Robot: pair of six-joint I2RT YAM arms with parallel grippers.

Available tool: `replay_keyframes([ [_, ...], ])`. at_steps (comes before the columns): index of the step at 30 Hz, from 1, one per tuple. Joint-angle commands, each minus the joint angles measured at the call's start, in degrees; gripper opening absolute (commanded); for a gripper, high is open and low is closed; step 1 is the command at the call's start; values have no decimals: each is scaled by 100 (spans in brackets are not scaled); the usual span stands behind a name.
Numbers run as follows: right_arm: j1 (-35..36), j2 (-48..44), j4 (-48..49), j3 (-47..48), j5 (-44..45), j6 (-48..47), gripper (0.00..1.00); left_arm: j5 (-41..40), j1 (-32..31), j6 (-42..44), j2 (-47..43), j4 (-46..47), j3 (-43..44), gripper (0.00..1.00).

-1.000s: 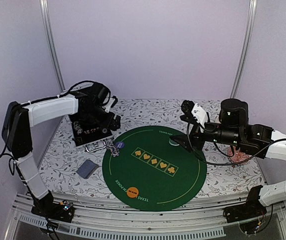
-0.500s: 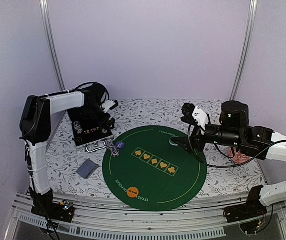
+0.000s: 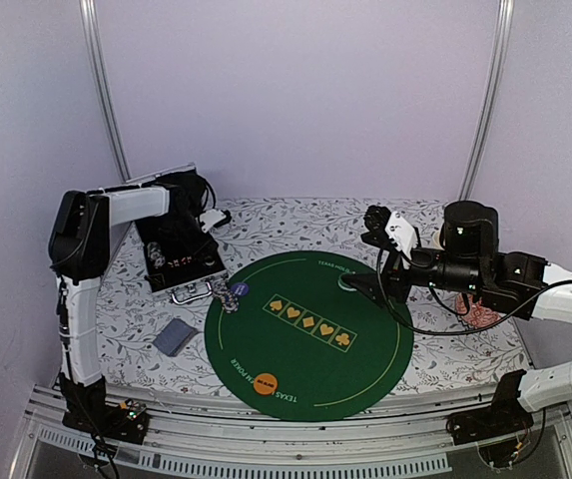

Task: Distribute texas hold em gaming equipment
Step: Pick up the pile of poker chips from the chip case.

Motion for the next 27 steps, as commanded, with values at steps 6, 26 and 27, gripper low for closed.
replay_keyframes([
  [6, -13, -51, 6, -69, -61, 3, 87, 106, -93, 76, 198, -23, -21, 65],
  [26, -13, 11, -9, -68, -156, 61, 87, -396, -562, 237, -106, 307, -231, 69],
  [27, -11, 18, -11, -65, -158, 68, 87, -462, -563, 223, -110, 370, -237, 73],
])
